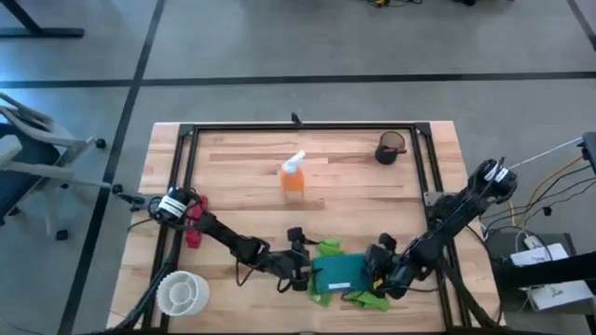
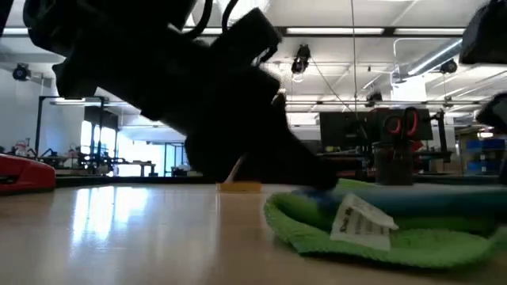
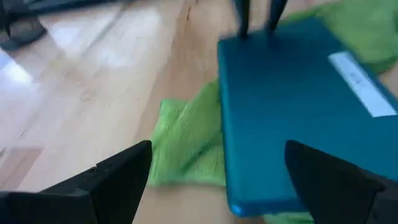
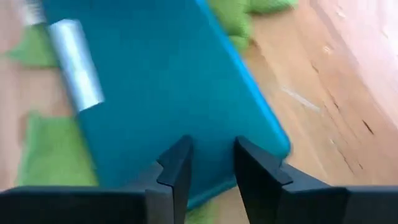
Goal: Apply microfiber cloth
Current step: Wipe the front and back of the blue cellphone with the green microfiber cloth
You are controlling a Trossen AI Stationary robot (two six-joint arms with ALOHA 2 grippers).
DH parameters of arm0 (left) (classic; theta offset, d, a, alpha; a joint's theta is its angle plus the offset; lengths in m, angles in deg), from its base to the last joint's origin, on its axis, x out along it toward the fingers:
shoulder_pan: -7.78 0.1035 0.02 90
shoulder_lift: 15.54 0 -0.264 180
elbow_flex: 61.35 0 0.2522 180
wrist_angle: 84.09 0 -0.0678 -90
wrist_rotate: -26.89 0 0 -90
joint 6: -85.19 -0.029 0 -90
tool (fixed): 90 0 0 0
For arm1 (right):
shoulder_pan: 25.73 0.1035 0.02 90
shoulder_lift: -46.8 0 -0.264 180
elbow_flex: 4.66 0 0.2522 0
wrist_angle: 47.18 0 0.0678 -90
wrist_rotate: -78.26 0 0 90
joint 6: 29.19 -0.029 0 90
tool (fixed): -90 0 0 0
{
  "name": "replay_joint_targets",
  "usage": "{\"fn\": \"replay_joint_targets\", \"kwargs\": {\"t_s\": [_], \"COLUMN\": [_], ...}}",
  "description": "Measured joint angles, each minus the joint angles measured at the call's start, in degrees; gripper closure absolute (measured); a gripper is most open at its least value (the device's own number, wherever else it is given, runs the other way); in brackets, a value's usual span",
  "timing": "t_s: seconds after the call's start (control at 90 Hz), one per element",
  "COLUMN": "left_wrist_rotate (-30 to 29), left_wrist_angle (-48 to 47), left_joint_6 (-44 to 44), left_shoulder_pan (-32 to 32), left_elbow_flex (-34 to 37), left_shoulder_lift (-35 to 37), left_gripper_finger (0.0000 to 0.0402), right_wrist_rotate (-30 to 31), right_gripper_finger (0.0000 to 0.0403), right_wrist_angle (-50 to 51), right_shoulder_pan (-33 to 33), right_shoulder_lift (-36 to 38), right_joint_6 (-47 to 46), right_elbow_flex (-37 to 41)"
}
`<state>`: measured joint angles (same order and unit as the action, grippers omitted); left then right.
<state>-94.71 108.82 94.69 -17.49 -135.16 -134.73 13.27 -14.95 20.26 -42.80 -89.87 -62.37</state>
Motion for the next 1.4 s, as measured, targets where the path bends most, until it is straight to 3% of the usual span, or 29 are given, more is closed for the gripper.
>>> {"fn": "replay_joint_targets", "kwargs": {"t_s": [0.156,0.433,0.633,0.789,0.911,1.1,1.244,1.4], "left_wrist_rotate": [0.0,0.4,4.0,4.1,4.1,3.7,2.5,2.2], "left_wrist_angle": [-4.2,-8.8,-7.6,-9.0,-10.4,-11.3,-11.7,-11.9], "left_joint_6": [0.5,-1.7,0.0,2.1,3.3,3.3,3.5,4.6], "left_shoulder_pan": [0.2,-0.3,-0.4,-0.4,-0.4,-0.5,-0.4,-0.4], "left_elbow_flex": [-0.2,-0.2,-0.2,-0.2,-0.2,-0.1,0.7,1.5], "left_shoulder_lift": [0.5,6.0,5.8,4.0,4.1,4.1,4.1,4.1], "left_gripper_finger": [0.0051,0.0051,0.0051,0.0051,0.0051,0.0051,0.0051,0.0051], "right_wrist_rotate": [1.7,0.6,2.0,3.3,-0.2,-3.0,-0.6,5.9], "right_gripper_finger": [0.0325,0.0349,0.0355,0.0344,0.0328,0.0302,0.0286,0.0272], "right_wrist_angle": [-0.7,-2.1,11.2,27.7,33.1,33.8,33.5,36.6], "right_shoulder_pan": [0.0,0.4,0.8,2.2,4.1,5.6,5.6,5.8], "right_shoulder_lift": [-0.6,-7.9,-5.7,-5.3,-6.2,-10.1,-16.0,-21.6], "right_joint_6": [6.1,9.7,17.1,18.6,18.2,17.9,21.4,26.3], "right_elbow_flex": [-1.9,-3.6,-11.4,-17.8,-18.4,-16.3,-17.7,-23.6]}}
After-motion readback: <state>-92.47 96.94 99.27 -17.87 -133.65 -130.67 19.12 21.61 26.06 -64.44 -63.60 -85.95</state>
